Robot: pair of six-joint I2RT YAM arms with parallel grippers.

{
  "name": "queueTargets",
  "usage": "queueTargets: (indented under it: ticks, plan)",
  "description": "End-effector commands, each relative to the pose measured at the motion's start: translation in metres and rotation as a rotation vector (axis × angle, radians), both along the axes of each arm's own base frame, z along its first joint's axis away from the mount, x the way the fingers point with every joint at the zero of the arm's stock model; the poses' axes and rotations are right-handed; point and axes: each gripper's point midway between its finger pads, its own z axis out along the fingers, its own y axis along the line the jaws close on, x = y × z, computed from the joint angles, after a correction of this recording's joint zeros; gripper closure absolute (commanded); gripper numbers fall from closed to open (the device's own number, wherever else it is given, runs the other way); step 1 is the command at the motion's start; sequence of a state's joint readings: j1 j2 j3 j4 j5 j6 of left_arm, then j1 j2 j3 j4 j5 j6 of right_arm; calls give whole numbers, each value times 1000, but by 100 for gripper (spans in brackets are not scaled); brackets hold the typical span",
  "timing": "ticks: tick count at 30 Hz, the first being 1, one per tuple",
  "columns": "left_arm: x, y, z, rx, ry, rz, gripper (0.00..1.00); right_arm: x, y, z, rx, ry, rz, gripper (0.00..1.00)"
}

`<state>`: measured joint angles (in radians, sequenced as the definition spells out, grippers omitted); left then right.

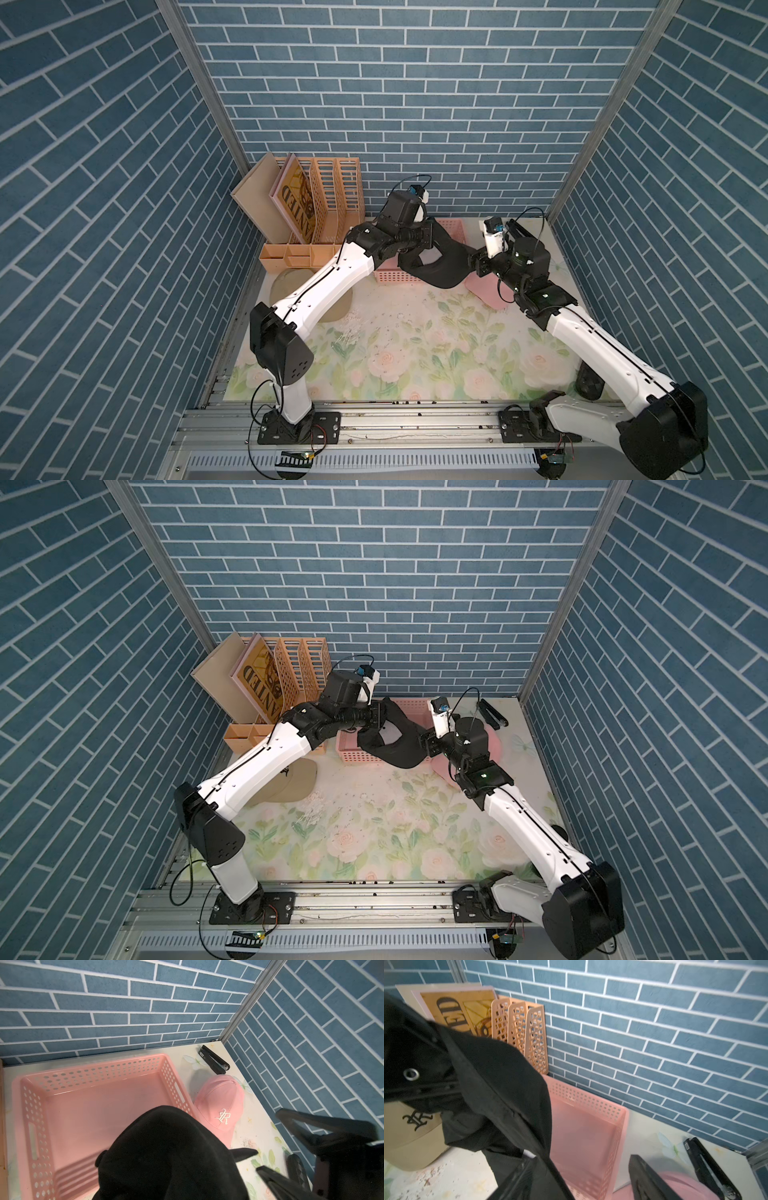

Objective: Turn the baseball cap inside out
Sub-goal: Turn over the baseball cap.

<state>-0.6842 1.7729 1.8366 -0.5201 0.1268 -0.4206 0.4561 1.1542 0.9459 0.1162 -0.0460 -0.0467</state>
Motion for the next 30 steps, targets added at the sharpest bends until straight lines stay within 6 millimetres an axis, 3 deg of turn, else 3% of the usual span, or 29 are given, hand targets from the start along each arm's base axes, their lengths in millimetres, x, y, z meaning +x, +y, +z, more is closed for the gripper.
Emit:
queueTargets:
  ticks: [1, 4, 7, 9, 12, 16, 19, 24, 30]
  plan:
    - [-8, -2, 2, -14, 34, -26, 100, 1, -14, 20, 31, -66, -54, 23]
    - [-8, -1, 3, -18, 37, -28, 100, -6, -10, 31, 39, -87, -6, 28]
    - [-6, -2, 6, -27, 41, -20, 100, -24, 12, 34, 74, -86, 154, 52]
    - [-2, -1, 8, -30, 43, -2, 100, -36, 27, 23, 117, -56, 242, 68]
    - [3, 2, 10, -33, 37, 30, 100, -56, 53, -1, 126, -48, 307, 81]
    - [7, 4, 7, -28, 38, 60, 100, -69, 85, -22, 163, -18, 364, 84]
    - [3, 2, 7, -52, 52, 51, 100, -62, 101, -26, 223, -31, 364, 85]
    - [-10, 3, 10, -107, 68, 37, 100, -30, 114, -17, 335, -98, 296, 89]
    - [-20, 12, 2, -130, 82, 72, 100, 7, 163, -6, 451, -76, 384, 89]
